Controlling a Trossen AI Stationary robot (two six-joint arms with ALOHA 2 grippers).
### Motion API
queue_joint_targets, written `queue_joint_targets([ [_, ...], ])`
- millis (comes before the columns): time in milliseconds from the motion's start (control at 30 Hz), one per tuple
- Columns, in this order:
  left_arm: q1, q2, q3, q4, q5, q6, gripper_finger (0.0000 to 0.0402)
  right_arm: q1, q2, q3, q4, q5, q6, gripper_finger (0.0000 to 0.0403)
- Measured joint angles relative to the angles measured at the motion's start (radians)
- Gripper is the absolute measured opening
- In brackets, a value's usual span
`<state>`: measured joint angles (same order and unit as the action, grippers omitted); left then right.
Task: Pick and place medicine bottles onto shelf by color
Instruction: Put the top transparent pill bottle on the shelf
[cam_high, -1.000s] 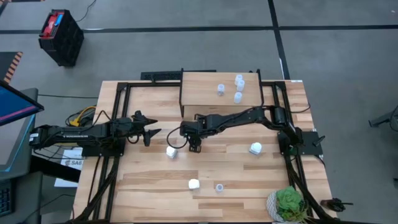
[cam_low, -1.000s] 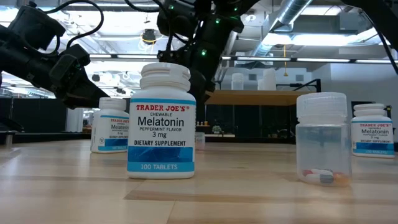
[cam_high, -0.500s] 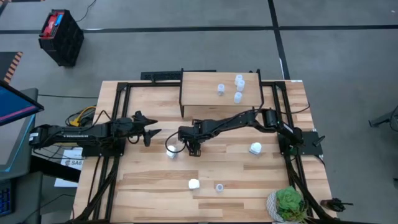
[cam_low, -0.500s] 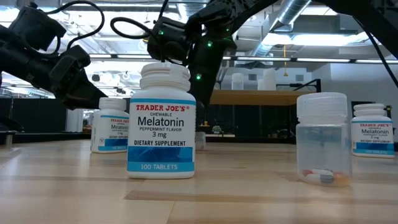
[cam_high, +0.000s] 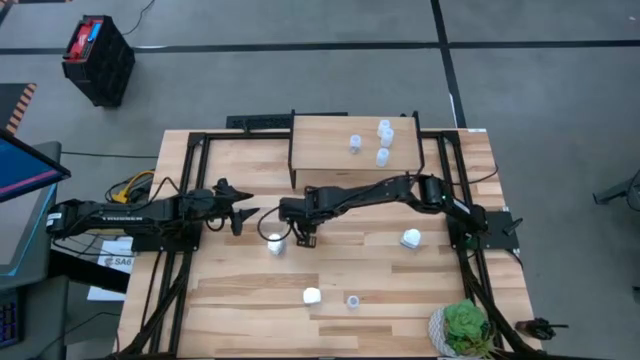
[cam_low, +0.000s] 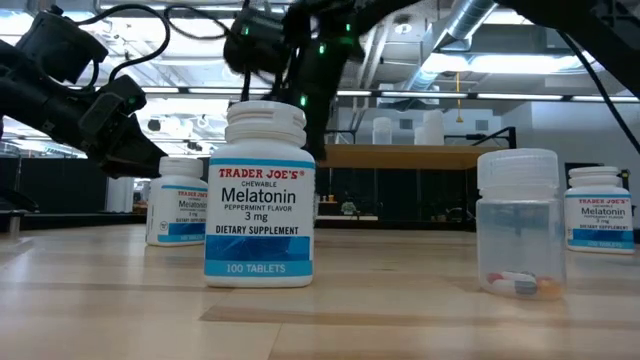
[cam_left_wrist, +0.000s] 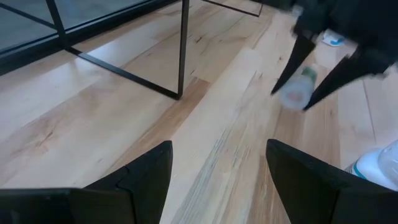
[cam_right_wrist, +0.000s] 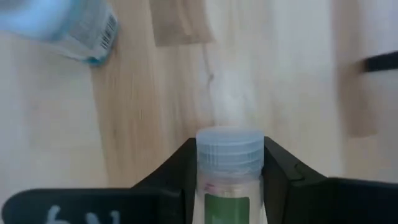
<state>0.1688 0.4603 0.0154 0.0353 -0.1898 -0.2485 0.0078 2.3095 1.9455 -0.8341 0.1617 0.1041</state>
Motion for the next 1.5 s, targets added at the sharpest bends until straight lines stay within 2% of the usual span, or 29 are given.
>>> queue_joint_targets([
  [67, 0.0, 0.0, 0.0, 0.0, 0.0, 0.0, 0.0247, 0.004, -0.018, 0.037, -0.021, 0.022, 0.002, 0.0126],
  [233, 0.0, 0.004, 0.0, 0.0, 0.001, 0.0, 0.0247, 0.019, -0.159, 0.045, -0.17, 0.081, 0.041, 0.0126],
  [333, 0.0, 0.012, 0.0, 0.0, 0.0, -0.007, 0.0247, 0.036, -0.248, 0.045, -0.3, 0.141, 0.127, 0.0126],
  [500, 0.0, 0.018, 0.0, 0.001, 0.0, -0.007, 0.0247, 0.109, -0.41, -0.012, -0.419, 0.336, 0.307, 0.0126],
  [667, 0.0, 0.018, 0.0, 0.001, 0.0, -0.007, 0.0247, 0.247, -0.59, -0.244, -0.39, 0.583, 0.599, 0.0126],
  [767, 0.0, 0.018, 0.0, 0.001, 0.0, -0.007, 0.0247, 0.342, -0.676, -0.449, -0.314, 0.756, 0.818, 0.0126],
  [867, 0.0, 0.018, 0.0, 0.001, 0.0, -0.007, 0.0247, 0.402, -0.73, -0.647, -0.129, 0.958, 0.987, 0.0126],
  [1000, 0.0, 0.018, 0.0, 0.001, 0.0, -0.007, 0.0247, 0.383, -0.743, -0.829, 0.201, 1.162, 0.993, 0.0126],
  [1100, 0.0, 0.018, 0.0, 0.001, 0.0, -0.007, 0.0247, 0.323, -0.712, -0.892, 0.426, 1.227, 0.895, 0.0126],
  [1267, 0.0, 0.018, 0.0, 0.004, -0.006, 0.003, 0.0247, 0.195, -0.636, -0.9, 0.639, 1.32, 0.832, 0.0126],
  [1500, 0.0, 0.018, 0.0, 0.006, -0.02, 0.027, 0.0247, 0.083, -0.567, -0.896, 0.722, 1.409, 0.835, 0.0157],
])
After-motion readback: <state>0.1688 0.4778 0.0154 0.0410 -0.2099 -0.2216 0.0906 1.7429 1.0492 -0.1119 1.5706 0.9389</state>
